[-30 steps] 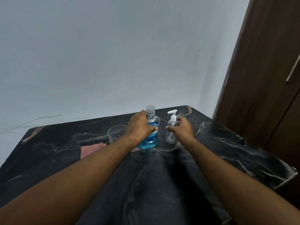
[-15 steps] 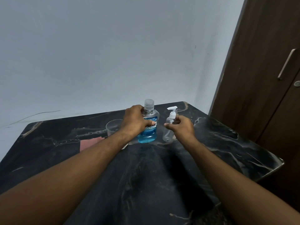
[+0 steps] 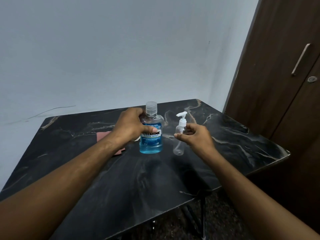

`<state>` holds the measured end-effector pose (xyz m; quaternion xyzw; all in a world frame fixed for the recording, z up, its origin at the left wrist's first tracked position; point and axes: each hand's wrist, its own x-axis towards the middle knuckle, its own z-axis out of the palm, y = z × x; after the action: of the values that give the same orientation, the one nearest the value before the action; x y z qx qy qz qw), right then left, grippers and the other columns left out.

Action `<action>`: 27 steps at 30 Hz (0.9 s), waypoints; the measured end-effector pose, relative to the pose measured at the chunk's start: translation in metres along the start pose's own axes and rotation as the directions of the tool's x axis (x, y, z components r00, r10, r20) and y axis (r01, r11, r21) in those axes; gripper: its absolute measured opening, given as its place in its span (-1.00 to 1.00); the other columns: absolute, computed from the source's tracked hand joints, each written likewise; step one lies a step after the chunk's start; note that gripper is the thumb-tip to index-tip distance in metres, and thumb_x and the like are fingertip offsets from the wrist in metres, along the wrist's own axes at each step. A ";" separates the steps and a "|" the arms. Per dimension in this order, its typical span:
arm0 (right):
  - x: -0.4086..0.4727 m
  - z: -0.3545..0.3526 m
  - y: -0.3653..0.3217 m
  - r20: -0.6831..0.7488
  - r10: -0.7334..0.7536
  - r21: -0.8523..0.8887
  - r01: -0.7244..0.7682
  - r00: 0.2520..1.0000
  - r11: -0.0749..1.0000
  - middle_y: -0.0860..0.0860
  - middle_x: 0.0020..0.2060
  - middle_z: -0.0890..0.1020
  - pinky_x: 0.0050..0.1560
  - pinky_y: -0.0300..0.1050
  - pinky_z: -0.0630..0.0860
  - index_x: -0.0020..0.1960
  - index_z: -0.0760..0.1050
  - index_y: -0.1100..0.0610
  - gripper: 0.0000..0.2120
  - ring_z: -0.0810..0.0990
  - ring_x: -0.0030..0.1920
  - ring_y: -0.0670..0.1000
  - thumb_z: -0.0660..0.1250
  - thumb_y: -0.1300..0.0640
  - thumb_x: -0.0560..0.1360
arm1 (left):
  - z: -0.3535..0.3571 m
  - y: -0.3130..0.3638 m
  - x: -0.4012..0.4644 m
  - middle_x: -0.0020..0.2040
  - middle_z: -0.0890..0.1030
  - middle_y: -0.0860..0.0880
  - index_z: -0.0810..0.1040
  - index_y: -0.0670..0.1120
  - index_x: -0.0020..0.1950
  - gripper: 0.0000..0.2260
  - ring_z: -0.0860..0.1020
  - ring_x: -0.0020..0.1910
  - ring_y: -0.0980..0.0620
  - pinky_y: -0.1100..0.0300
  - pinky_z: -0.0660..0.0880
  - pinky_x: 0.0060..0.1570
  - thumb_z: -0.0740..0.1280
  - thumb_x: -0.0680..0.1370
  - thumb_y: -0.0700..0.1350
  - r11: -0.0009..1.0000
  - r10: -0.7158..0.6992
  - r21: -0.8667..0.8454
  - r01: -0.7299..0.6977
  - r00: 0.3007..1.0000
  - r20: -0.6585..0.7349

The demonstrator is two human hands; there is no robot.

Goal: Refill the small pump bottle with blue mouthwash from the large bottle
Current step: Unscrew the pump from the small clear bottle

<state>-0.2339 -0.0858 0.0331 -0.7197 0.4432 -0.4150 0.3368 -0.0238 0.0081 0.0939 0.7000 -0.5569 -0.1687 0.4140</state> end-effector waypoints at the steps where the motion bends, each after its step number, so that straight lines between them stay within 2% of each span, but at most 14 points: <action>1: -0.006 0.000 -0.001 0.006 -0.011 -0.017 0.011 1.000 1.000 0.02 -0.14 0.74 0.01 0.01 0.66 0.05 0.69 0.17 -0.69 0.70 -0.10 0.01 0.62 0.13 0.35 | -0.002 0.000 -0.005 0.02 0.74 0.04 0.67 -0.06 0.16 -0.52 0.68 0.04 0.09 0.01 0.58 0.19 0.68 0.27 -0.07 1.000 -0.003 -0.009 0.003 1.000 0.008; 6: -0.032 -0.003 -0.005 0.031 -0.049 -0.038 0.050 0.998 0.998 0.04 -0.09 0.75 0.08 0.03 0.65 0.10 0.68 0.16 -0.65 0.72 -0.04 0.01 0.62 0.14 0.35 | -0.007 -0.001 -0.027 0.04 0.74 0.07 0.66 -0.03 0.19 -0.51 0.68 0.05 0.14 0.11 0.58 0.19 0.67 0.28 -0.09 0.999 0.012 -0.047 -0.010 0.999 0.049; 11: -0.052 -0.006 -0.005 -0.014 -0.065 -0.058 0.064 0.998 0.996 -0.02 -0.18 0.73 -0.10 -0.20 0.60 0.05 0.69 0.14 -0.69 0.67 -0.19 -0.12 0.63 0.13 0.34 | -0.005 -0.007 -0.037 0.05 0.73 0.07 0.65 -0.05 0.18 -0.51 0.67 0.05 0.15 0.20 0.56 0.11 0.66 0.29 -0.10 1.000 0.020 -0.025 -0.018 0.997 0.075; 15: -0.065 -0.003 -0.002 -0.022 -0.045 -0.056 0.043 0.999 0.998 -0.04 -0.17 0.73 -0.06 -0.17 0.63 0.07 0.68 0.14 -0.66 0.68 -0.15 -0.08 0.63 0.13 0.34 | -0.001 -0.015 -0.042 -0.03 0.72 0.18 0.65 0.00 0.19 -0.49 0.63 -0.03 0.31 0.34 0.53 0.02 0.66 0.27 -0.13 0.999 0.024 -0.035 -0.021 0.997 0.079; 17: -0.068 -0.002 -0.002 -0.031 -0.038 -0.046 0.037 0.999 0.998 -0.03 -0.14 0.73 -0.03 -0.14 0.65 0.11 0.66 0.14 -0.64 0.69 -0.11 -0.07 0.63 0.14 0.34 | 0.002 -0.017 -0.043 -0.03 0.70 0.19 0.64 0.00 0.24 -0.46 0.63 -0.01 0.31 0.29 0.55 0.10 0.66 0.28 -0.15 0.998 0.030 -0.054 -0.026 0.996 0.081; 21: -0.071 0.000 -0.003 -0.038 -0.044 -0.043 0.042 0.998 0.998 -0.07 -0.12 0.72 -0.07 -0.27 0.62 0.14 0.66 0.13 -0.62 0.67 -0.12 -0.16 0.63 0.13 0.35 | 0.005 -0.020 -0.043 0.10 0.71 0.12 0.61 -0.01 0.29 -0.43 0.63 0.05 0.24 0.32 0.53 0.09 0.64 0.31 -0.14 0.997 0.042 -0.062 -0.037 0.997 0.071; 24: -0.073 0.001 -0.004 -0.044 -0.043 -0.035 0.042 0.998 0.999 -0.06 -0.11 0.73 -0.02 -0.20 0.64 0.14 0.65 0.13 -0.61 0.68 -0.10 -0.13 0.63 0.13 0.35 | 0.005 -0.021 -0.042 0.18 0.69 0.08 0.57 -0.01 0.35 -0.41 0.62 0.14 0.16 0.25 0.50 0.15 0.62 0.34 -0.14 0.998 0.030 -0.060 -0.025 0.996 0.084; 27: -0.074 0.002 -0.004 -0.053 -0.042 -0.023 0.041 0.998 0.999 -0.07 -0.10 0.72 0.00 -0.17 0.65 0.16 0.65 0.12 -0.59 0.67 -0.09 -0.15 0.63 0.12 0.35 | 0.006 -0.022 -0.043 0.19 0.67 0.12 0.53 0.01 0.39 -0.40 0.61 0.13 0.16 0.25 0.50 0.14 0.60 0.37 -0.12 0.999 0.041 -0.032 -0.038 0.995 0.090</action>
<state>-0.2504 -0.0159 0.0135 -0.7211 0.4415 -0.4359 0.3083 -0.0278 0.0460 0.0641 0.6740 -0.5863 -0.2006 0.4022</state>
